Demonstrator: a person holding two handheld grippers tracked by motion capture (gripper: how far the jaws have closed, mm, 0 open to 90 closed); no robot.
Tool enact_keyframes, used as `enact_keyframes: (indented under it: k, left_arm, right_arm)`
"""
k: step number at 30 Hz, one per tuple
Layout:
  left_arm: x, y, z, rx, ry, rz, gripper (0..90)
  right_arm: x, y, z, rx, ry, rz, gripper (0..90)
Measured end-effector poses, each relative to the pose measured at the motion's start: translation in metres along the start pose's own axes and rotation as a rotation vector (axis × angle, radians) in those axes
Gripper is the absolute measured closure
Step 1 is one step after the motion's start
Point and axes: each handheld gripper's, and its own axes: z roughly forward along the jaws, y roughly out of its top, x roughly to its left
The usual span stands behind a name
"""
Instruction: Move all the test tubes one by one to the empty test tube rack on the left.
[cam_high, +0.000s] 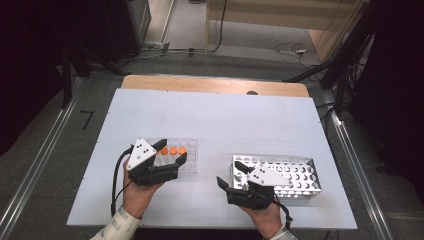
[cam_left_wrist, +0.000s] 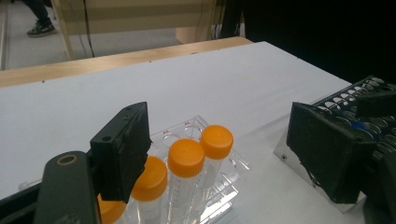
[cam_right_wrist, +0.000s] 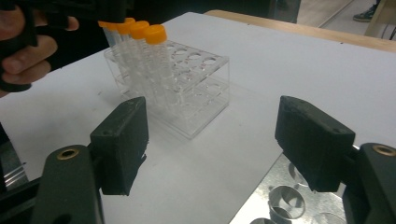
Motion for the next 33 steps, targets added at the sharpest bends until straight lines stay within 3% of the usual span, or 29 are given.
enact_keyframes:
  k: [10,30,33]
  left_arm:
    - [0.01,-0.011,-0.014,-0.024,0.056,-0.041,20.7]
    - [0.016,-0.014,-0.023,-0.038,0.115,-0.036,17.4]
    - [0.014,-0.014,-0.023,-0.037,0.121,-0.019,15.8]
  right_arm:
    - [-0.012,0.002,-0.007,-0.012,-0.033,0.022,24.3]
    - [-0.035,0.002,-0.023,-0.031,-0.101,0.055,23.9]
    - [-0.037,0.001,-0.025,-0.036,-0.11,0.058,23.7]
